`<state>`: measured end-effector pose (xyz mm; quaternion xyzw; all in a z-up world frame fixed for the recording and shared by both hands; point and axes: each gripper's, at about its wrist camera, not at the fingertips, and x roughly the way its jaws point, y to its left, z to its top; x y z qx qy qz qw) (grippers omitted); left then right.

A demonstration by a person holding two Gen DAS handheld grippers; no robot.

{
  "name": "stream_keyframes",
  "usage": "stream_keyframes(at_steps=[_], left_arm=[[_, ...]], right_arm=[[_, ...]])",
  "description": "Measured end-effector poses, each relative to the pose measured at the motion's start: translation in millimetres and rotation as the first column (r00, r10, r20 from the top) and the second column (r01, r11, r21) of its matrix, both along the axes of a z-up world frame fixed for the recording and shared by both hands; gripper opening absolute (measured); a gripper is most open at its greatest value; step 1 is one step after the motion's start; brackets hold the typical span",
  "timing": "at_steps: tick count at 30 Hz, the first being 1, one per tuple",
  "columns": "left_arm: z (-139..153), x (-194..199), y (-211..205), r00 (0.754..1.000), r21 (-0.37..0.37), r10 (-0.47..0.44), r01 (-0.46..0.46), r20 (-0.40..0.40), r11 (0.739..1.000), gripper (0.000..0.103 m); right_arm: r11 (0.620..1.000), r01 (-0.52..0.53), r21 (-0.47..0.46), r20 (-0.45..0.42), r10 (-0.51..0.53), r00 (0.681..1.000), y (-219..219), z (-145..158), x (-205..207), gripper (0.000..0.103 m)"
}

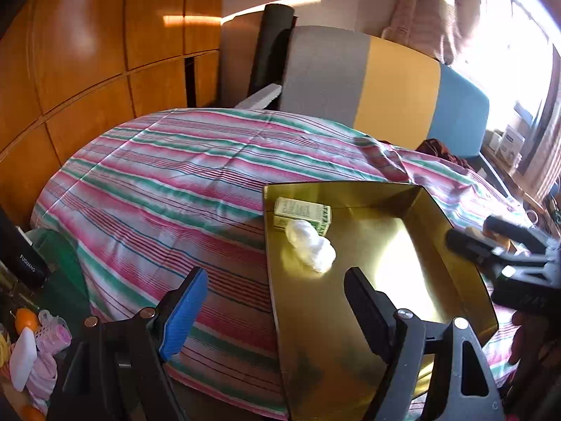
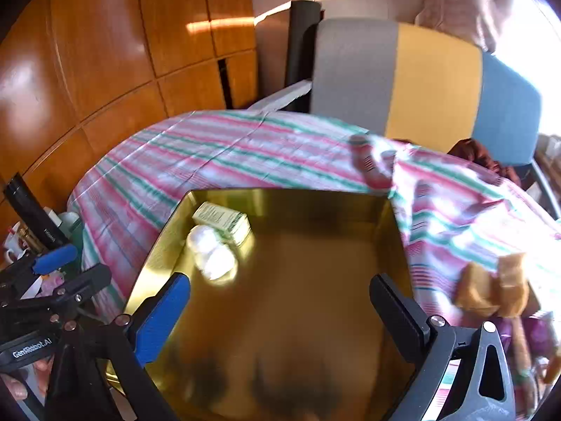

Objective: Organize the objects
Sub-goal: 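Move both grippers away from the tray back to the item pile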

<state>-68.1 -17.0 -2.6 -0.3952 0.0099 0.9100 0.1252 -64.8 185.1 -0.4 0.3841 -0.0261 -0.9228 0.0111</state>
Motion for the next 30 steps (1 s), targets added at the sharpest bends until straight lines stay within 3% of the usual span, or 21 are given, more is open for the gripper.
stream_keyframes(at_steps=[5,10,14,20,25,30], left_arm=[[3,5,15,0.999,-0.014,-0.035,0.035,-0.011,0.999,0.081],[8,8,34,0.996,-0.023,-0.086,0.085,-0.025,0.996,0.081],[10,11,51,0.989,-0.014,-0.145,0.145,-0.029,0.989,0.081],[11,17,82,0.967,0.022,-0.253,0.253,-0.01,0.967,0.081],[8,21,113,0.94,0.047,-0.339,0.337,0.039,0.94,0.08],[5,27,150,0.904,0.041,-0.419,0.417,0.086,0.908,0.078]], right_arm=[[0.994,0.095,0.063,-0.178,-0.082,0.981,20,30,32,0.103],[0.97,0.241,0.04,-0.382,-0.208,0.9,56,55,74,0.103],[0.947,0.302,-0.107,-0.248,-0.319,0.915,107,49,78,0.103],[0.805,0.458,-0.377,-0.059,-0.514,0.856,204,17,120,0.103],[0.703,0.54,-0.462,-0.073,-0.637,0.767,278,22,178,0.103],[0.622,0.654,-0.43,-0.086,-0.749,0.657,337,28,227,0.103]])
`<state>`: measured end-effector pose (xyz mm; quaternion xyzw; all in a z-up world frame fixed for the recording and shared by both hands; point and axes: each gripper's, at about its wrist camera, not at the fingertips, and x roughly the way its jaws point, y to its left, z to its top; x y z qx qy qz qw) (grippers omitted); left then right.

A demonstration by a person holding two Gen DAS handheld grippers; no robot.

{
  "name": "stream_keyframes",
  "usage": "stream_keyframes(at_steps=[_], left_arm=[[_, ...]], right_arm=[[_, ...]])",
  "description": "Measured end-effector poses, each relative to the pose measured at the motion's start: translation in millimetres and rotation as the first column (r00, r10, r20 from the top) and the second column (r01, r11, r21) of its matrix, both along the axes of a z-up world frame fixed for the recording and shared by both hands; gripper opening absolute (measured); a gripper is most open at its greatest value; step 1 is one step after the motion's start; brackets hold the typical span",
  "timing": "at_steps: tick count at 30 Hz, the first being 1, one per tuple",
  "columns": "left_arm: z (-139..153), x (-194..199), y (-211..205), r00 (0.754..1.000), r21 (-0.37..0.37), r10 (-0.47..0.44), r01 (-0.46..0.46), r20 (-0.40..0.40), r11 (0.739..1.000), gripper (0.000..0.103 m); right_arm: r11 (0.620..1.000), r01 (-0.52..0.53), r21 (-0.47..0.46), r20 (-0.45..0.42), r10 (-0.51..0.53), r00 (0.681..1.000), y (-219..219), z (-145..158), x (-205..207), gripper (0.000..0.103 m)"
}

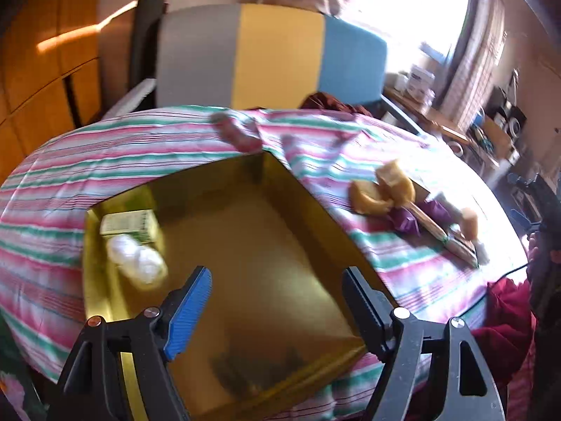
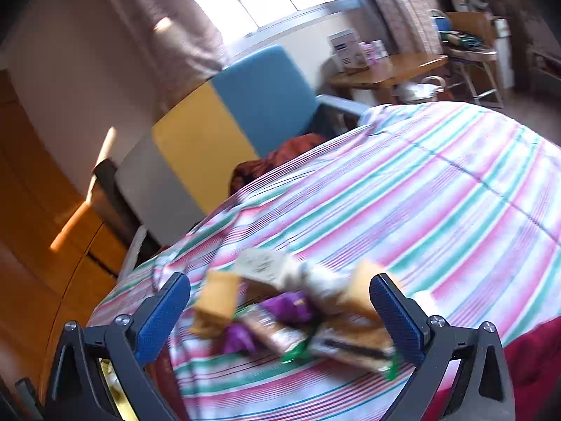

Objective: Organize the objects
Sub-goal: 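Move both grippers away from the tray back to the item pile, then grasp the flat tan sponge with the left gripper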

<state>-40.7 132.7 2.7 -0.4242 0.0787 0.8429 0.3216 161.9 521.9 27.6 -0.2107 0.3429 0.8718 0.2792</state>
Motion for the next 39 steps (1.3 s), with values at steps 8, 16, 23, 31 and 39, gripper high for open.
stream_keyframes(at_steps=[8,16,23,31,39], left_arm=[[-4,6,59,0.985,0.049,-0.144,0.14,0.096,0.989,0.078],[2,8,125,0.96,0.079,-0.261,0.254,0.098,0.964,0.078],[1,-15,191,0.945,0.053,-0.309,0.304,0.109,0.951,0.07],[-21,-53,253,0.945,0.028,-0.287,0.287,0.159,0.958,0.07],[-59,-73,297,0.938,-0.035,-0.27,0.284,0.216,0.958,0.071]], right_arm=[[0.961,0.127,-0.244,-0.074,-0.149,0.986,47,-55,47,0.103],[0.962,0.087,-0.26,-0.073,-0.11,0.991,45,-55,40,0.103],[0.953,0.076,-0.292,-0.093,-0.108,0.99,46,-59,42,0.103],[0.949,0.045,-0.312,-0.116,-0.085,0.99,47,-60,39,0.103],[0.942,0.012,-0.336,-0.128,-0.058,0.99,49,-64,34,0.103]])
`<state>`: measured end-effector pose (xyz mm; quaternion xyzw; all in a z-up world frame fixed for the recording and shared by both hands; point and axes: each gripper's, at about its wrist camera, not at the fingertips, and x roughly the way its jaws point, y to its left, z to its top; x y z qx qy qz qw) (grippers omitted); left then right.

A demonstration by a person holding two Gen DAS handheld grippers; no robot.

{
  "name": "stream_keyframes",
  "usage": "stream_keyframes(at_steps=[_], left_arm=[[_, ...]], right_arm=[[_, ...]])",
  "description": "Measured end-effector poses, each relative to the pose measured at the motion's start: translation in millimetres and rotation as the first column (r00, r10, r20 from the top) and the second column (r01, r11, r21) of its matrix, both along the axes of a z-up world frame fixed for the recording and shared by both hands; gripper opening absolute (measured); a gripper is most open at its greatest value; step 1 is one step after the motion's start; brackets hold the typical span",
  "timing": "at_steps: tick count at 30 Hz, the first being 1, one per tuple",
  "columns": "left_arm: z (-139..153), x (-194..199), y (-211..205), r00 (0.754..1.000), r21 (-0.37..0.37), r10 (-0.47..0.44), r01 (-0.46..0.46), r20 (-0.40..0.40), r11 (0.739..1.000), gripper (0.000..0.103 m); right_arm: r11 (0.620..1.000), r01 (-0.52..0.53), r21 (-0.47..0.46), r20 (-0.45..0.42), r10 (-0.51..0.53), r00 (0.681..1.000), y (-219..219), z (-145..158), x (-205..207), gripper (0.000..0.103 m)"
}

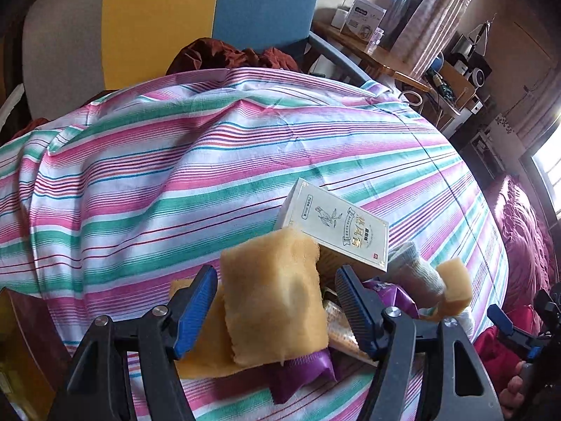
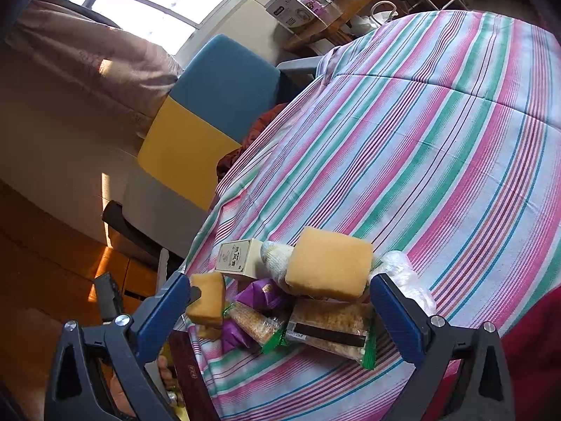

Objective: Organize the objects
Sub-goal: 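Grasp the flat tan sponge with the left gripper, then lift the tan sponge with the left gripper while the right moves to a cracker packet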

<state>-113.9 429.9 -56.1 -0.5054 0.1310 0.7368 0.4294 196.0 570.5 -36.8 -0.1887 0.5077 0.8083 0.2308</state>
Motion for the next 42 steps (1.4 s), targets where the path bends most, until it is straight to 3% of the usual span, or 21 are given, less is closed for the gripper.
stream_keyframes(at_steps=[1,2,3,8,15,24,27,30,33,36,42], left_arm=[[-4,2,4,1.0,-0.016,-0.006,0.006,-0.014,1.0,0.069],[-9,3,6,1.0,-0.021,-0.014,0.014,-0.019,1.0,0.053],[-13,5,7,1.0,-0.025,-0.021,0.021,-0.012,0.999,0.05],[5,30,-11,0.994,0.03,-0.029,0.032,-0.103,0.999,0.049],[35,95,-50,0.967,0.082,-0.115,0.137,-0.226,0.987,0.049],[-8,158,-85,0.959,-0.002,-0.201,0.205,-0.201,0.979,0.049],[-18,171,-92,0.948,-0.013,-0.216,0.219,-0.235,0.976,0.049],[-19,174,-94,0.942,-0.006,-0.222,0.228,-0.252,0.974,0.049],[-34,168,-91,0.962,-0.005,-0.235,0.237,-0.139,0.972,0.044],[-34,175,-90,0.956,-0.011,-0.24,0.242,-0.17,0.97,0.044],[-36,170,-92,0.963,0.015,-0.231,0.236,-0.139,0.972,0.044]], right_arm=[[1.0,-0.003,-0.002,-0.001,0.003,1.0,0,-1,-1,0.103],[1.0,-0.006,-0.006,0.001,0.006,1.0,0,-1,-2,0.103],[1.0,-0.008,-0.009,0.002,0.008,1.0,1,-2,-3,0.103],[1.0,-0.01,-0.005,0.009,0.01,1.0,1,-3,-4,0.103],[1.0,-0.006,0.002,0.024,0.006,1.0,1,-3,-5,0.103],[1.0,0.021,-0.001,0.046,-0.021,0.999,1,-5,-3,0.103],[0.999,0.038,-0.008,0.031,-0.037,0.999,3,-5,0,0.103],[0.997,0.076,-0.002,0.018,-0.076,0.997,4,-3,8,0.103],[0.994,0.105,-0.011,0.032,-0.105,0.994,7,-4,11,0.103],[0.995,0.102,-0.02,0.071,-0.1,0.992,8,-7,7,0.103],[0.995,0.101,-0.007,0.163,-0.098,0.982,8,-12,0,0.103]])
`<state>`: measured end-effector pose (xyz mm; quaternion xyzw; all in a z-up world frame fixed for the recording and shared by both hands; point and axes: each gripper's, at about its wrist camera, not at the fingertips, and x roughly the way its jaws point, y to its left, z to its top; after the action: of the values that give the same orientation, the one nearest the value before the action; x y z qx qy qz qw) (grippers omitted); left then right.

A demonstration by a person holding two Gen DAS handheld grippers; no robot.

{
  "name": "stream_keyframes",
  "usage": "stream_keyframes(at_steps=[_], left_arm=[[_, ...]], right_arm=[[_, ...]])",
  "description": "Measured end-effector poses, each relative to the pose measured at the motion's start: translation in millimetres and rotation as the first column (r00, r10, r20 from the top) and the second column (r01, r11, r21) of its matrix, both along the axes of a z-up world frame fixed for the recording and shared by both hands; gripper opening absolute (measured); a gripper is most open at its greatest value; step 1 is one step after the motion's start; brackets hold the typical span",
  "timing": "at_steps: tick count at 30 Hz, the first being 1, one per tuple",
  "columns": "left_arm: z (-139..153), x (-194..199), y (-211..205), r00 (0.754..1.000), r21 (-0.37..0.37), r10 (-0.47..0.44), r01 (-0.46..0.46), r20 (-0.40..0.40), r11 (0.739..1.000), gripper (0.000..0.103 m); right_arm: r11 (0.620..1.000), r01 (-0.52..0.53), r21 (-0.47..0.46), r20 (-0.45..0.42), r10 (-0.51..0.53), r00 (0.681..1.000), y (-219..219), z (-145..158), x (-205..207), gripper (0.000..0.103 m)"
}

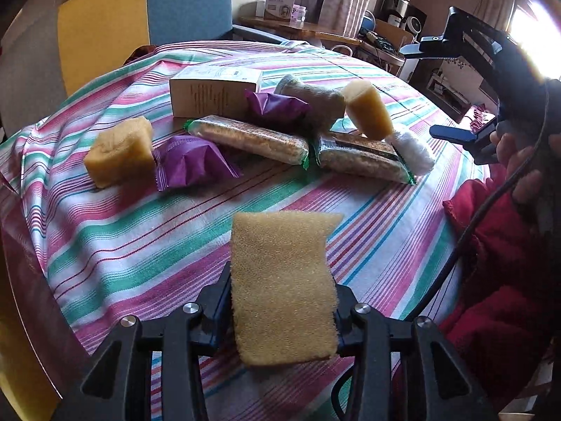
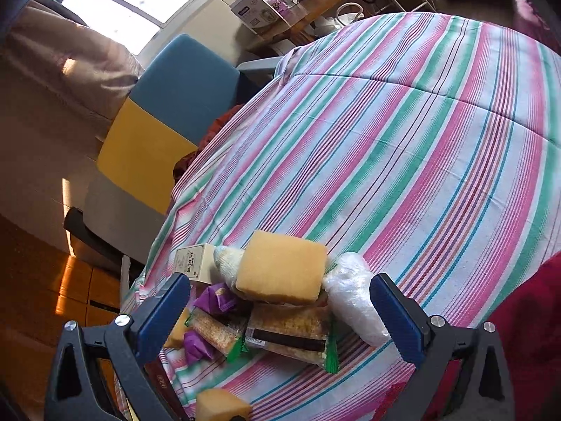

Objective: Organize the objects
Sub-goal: 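Lift the tan sponge with the left gripper while the right moves to a cracker packet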

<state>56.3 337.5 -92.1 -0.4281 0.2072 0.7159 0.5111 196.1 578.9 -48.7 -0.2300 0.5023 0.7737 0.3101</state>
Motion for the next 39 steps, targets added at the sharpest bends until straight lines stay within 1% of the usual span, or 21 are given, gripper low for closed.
stream_keyframes(at_steps=[4,6,8,10,12,14,17,19,21,23,25,26,28,29,30,32,33,34,36,38,39], left_arm=[[-1,1,0,1.0,0.007,-0.004,0.004,-0.006,1.0,0.044],[-1,0,-2,1.0,0.016,-0.005,0.005,0.0,1.0,0.044],[-1,0,-3,1.0,0.024,-0.004,0.004,0.005,1.0,0.044],[-1,-1,-3,1.0,0.024,0.002,-0.002,0.015,1.0,0.044],[0,0,-4,1.0,0.022,0.002,-0.002,0.015,1.0,0.044],[0,0,-4,1.0,0.022,0.002,-0.003,0.019,1.0,0.044],[0,-2,-5,1.0,0.024,0.003,-0.004,0.031,1.0,0.044],[-1,-3,-5,0.999,0.026,0.001,-0.002,0.036,1.0,0.044],[-1,-4,-6,0.999,0.03,-0.001,0.0,0.045,1.0,0.044],[-1,-4,-8,0.999,0.034,-0.002,0.0,0.053,0.999,0.044],[-1,-6,-9,0.998,0.037,-0.003,0.0,0.059,0.999,0.044],[-1,-6,-9,0.998,0.039,-0.003,0.0,0.061,0.999,0.044],[-2,-7,-9,0.998,0.042,-0.003,0.0,0.065,0.999,0.044],[-2,-6,-10,0.998,0.044,-0.003,0.0,0.067,0.999,0.044],[-2,-6,-10,0.998,0.047,-0.003,-0.001,0.071,0.999,0.044],[-3,-7,-10,0.997,0.05,-0.002,-0.002,0.071,0.999,0.045],[-3,-6,-10,0.998,0.049,-0.002,-0.002,0.068,0.999,0.046],[-3,-6,-9,0.998,0.049,-0.001,-0.002,0.067,0.999,0.046],[-3,-6,-9,0.998,0.051,0.001,-0.004,0.066,0.999,0.046],[-3,-6,-9,0.998,0.052,0.003,-0.006,0.067,0.999,0.046],[-3,-6,-9,0.998,0.052,0.002,-0.006,0.066,0.999,0.046]], right_arm=[[0.999,-0.041,0.014,0.02,0.04,0.999,-3,1,-6,0.103],[0.995,-0.09,0.037,0.031,0.089,0.996,-8,4,-14,0.103],[0.986,-0.156,0.052,0.047,0.154,0.987,-15,5,-25,0.1],[0.969,-0.238,0.061,0.061,0.234,0.97,-22,5,-38,0.094],[0.948,-0.311,0.068,0.091,0.304,0.948,-32,4,-50,0.094],[0.921,-0.383,0.067,0.147,0.37,0.917,-41,0,-64,0.093],[0.889,-0.452,0.073,0.304,0.412,0.859,-52,-11,-82,0.092],[0.862,-0.5,0.078,0.407,0.431,0.806,-56,-18,-93,0.093],[0.824,-0.559,0.091,0.497,0.449,0.742,-59,-22,-106,0.093],[0.772,-0.632,0.07,0.588,0.48,0.651,-61,-31,-120,0.092],[0.731,-0.681,0.048,0.655,0.492,0.574,-59,-41,-130,0.093],[0.715,-0.698,0.037,0.68,0.494,0.541,-57,-45,-134,0.094],[0.696,-0.718,0.012,0.708,0.502,0.497,-51,-53,-137,0.096],[0.693,-0.721,-0.001,0.716,0.505,0.483,-48,-58,-138,0.096],[0.699,-0.714,-0.017,0.711,0.511,0.483,-43,-63,-136,0.096],[0.722,-0.691,-0.036,0.659,0.537,0.527,-35,-66,-129,0.096],[0.727,-0.685,-0.034,0.648,0.538,0.539,-33,-66,-126,0.095],[0.729,-0.684,-0.03,0.647,0.536,0.543,-32,-65,-125,0.092],[0.725,-0.688,-0.03,0.651,0.536,0.537,-33,-66,-124,0.092],[0.727,-0.686,-0.031,0.649,0.537,0.539,-32,-67,-123,0.092],[0.728,-0.685,-0.035,0.642,0.542,0.543,-31,-68,-122,0.095]])
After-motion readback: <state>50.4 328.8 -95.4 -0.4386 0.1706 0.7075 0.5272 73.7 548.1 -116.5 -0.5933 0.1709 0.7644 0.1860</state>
